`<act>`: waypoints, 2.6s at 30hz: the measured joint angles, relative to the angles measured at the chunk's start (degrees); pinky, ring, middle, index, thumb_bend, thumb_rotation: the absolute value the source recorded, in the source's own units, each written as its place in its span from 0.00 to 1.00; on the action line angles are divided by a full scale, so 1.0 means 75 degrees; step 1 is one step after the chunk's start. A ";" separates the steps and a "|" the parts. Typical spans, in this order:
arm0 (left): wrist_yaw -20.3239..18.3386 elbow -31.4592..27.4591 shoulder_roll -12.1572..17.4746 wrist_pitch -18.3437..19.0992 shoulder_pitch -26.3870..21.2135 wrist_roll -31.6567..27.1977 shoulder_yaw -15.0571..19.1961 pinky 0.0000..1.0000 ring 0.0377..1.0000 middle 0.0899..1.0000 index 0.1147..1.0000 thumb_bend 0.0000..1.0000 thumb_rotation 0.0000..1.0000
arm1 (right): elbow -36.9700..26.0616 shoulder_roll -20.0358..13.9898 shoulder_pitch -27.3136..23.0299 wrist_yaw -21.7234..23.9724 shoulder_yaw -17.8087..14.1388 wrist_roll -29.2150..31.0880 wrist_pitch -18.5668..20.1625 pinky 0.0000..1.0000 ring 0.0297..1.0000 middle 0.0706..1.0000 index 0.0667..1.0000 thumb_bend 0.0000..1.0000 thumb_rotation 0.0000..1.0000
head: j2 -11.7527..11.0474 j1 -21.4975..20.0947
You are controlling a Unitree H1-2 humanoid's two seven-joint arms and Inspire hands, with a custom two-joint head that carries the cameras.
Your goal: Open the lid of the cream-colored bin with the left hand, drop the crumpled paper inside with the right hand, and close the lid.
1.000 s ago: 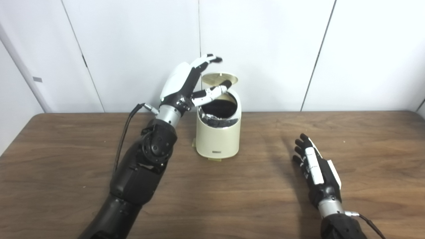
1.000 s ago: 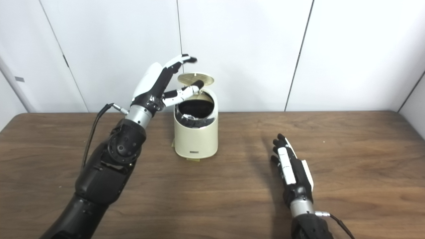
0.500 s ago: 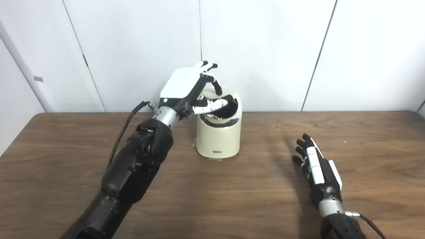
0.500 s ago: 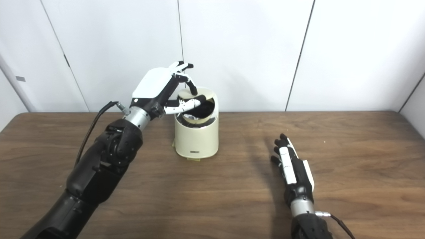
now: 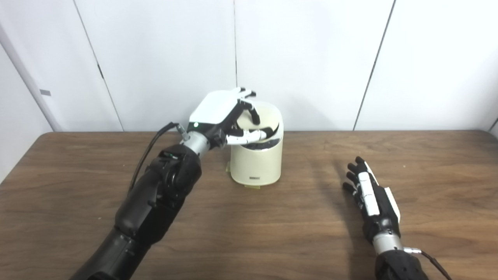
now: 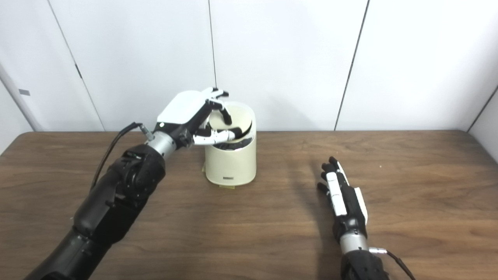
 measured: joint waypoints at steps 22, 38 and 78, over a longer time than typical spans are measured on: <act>0.0268 0.0538 0.0287 -0.0297 -0.0589 0.2158 -0.1329 1.00 1.00 0.99 0.69 0.64 0.96 | -0.0128 0.0079 0.0044 0.0018 0.0012 0.0123 0.0165 0.92 0.95 0.94 0.99 0.61 0.84 | 0.0105 -0.0070; 0.0649 0.0095 0.0217 -0.0593 0.0311 0.0952 -0.0228 0.83 0.94 0.89 0.72 0.55 0.81 | -0.0111 0.0070 0.0018 0.0019 -0.0008 0.0199 0.0180 0.90 0.95 0.93 0.99 0.58 0.86 | 0.0047 -0.0059; 0.0950 -0.1739 -0.1509 0.0411 0.5005 -0.6425 0.4218 1.00 1.00 1.00 1.00 0.39 0.87 | -0.0234 -0.0214 0.0162 0.0316 -0.0044 0.0510 0.0210 0.91 0.95 0.94 0.96 0.57 0.84 | 0.0246 0.0141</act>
